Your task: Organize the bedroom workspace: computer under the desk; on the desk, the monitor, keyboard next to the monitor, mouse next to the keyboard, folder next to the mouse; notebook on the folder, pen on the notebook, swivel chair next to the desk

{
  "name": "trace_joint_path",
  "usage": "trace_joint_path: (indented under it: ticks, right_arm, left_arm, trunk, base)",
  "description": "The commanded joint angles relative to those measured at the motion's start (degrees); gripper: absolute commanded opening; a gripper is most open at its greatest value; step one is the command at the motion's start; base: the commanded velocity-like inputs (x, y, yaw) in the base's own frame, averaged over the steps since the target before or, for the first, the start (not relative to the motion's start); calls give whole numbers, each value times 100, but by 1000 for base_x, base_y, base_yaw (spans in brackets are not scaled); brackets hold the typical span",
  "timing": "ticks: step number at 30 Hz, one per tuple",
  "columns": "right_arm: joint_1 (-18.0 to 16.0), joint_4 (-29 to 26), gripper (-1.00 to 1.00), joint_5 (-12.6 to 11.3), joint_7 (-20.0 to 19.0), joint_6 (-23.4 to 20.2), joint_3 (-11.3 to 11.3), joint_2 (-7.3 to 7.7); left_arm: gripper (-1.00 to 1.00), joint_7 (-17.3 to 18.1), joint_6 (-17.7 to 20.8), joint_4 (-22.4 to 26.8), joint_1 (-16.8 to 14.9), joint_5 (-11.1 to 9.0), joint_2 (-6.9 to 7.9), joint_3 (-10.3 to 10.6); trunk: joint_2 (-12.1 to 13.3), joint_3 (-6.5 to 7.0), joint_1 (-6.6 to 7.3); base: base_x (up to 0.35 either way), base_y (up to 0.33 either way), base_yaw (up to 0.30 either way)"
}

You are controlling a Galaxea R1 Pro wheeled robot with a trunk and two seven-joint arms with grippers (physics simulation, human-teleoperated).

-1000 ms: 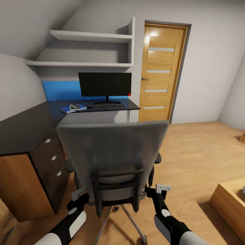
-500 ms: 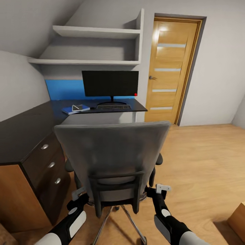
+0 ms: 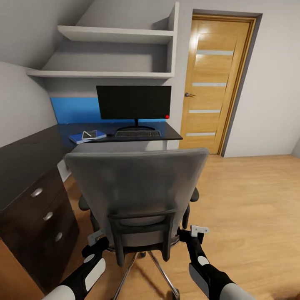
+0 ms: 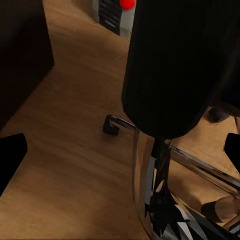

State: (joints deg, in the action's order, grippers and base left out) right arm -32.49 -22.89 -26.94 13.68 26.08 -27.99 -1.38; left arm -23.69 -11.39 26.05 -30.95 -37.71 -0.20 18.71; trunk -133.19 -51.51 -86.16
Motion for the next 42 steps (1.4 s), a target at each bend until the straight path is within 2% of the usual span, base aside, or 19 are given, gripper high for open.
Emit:
trace_joint_path:
  ticks: [1,19,42]
  right_arm:
    - [-5,-4,100,-5,31,18,-57,0]
    - [-5,2,100,-5,21,20,-51,12]
    - [-4,2,100,-13,21,20,-46,32]
  left_arm:
    - [100,-4,-25,5,-7,-43,2,80]
    - [100,-4,-26,5,-7,-45,2,80]
    - [100,-4,-21,5,-7,-52,2,80]
  trunk:
    - [-2,-5,-2]
    - [-2,-5,-2]
    - [-2,-25,-2]
  base:
    - [322,-123,0]
    - [322,-101,0]
    - [322,-4,42]
